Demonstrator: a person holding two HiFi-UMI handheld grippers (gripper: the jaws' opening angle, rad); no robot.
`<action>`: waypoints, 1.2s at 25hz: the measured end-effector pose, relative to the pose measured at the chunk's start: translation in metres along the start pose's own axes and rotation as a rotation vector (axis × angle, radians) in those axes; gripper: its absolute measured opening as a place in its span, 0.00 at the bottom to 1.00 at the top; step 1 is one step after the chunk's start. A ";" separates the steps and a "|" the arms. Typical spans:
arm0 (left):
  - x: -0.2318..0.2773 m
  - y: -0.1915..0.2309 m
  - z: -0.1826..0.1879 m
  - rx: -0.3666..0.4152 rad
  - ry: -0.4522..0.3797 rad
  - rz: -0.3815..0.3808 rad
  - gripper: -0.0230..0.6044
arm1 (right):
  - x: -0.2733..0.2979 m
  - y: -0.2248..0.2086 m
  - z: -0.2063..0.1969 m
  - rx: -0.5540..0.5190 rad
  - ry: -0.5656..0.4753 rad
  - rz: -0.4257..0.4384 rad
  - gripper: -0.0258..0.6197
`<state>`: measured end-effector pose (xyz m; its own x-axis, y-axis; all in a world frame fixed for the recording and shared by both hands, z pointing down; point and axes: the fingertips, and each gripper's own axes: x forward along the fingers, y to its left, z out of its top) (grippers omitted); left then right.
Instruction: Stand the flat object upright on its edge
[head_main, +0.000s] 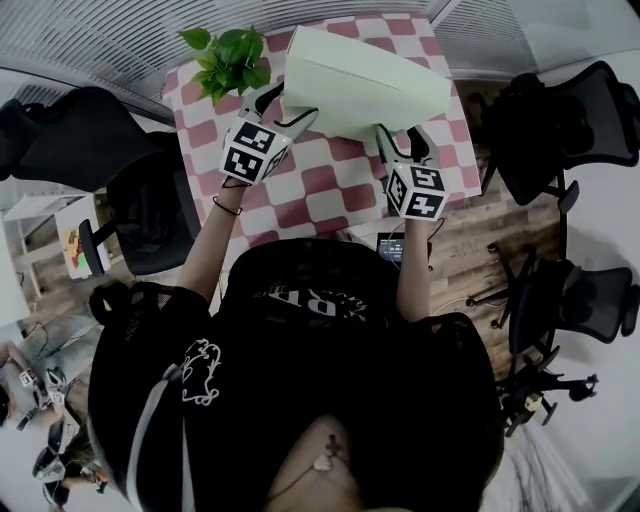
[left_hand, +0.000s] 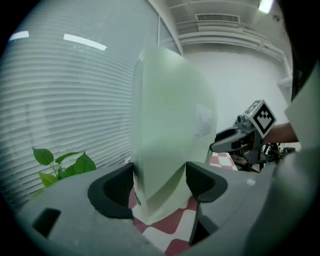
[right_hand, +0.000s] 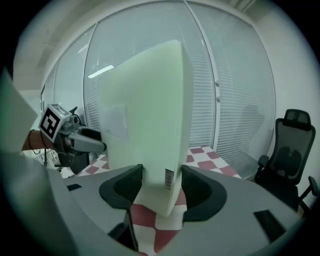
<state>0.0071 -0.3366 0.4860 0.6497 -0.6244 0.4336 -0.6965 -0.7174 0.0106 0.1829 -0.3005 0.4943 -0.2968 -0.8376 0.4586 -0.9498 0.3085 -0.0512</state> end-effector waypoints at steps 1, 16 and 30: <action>0.000 -0.001 0.002 0.025 -0.001 0.008 0.58 | 0.000 -0.001 0.000 -0.015 -0.005 -0.018 0.42; 0.014 -0.014 -0.031 0.075 0.116 -0.009 0.58 | 0.000 -0.010 -0.014 -0.096 0.048 -0.080 0.42; 0.021 -0.008 -0.039 0.094 0.111 -0.029 0.58 | 0.009 -0.011 -0.010 -0.103 0.009 -0.066 0.42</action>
<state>0.0142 -0.3323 0.5297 0.6279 -0.5683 0.5318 -0.6429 -0.7638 -0.0572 0.1921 -0.3070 0.5078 -0.2326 -0.8537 0.4659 -0.9519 0.2980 0.0707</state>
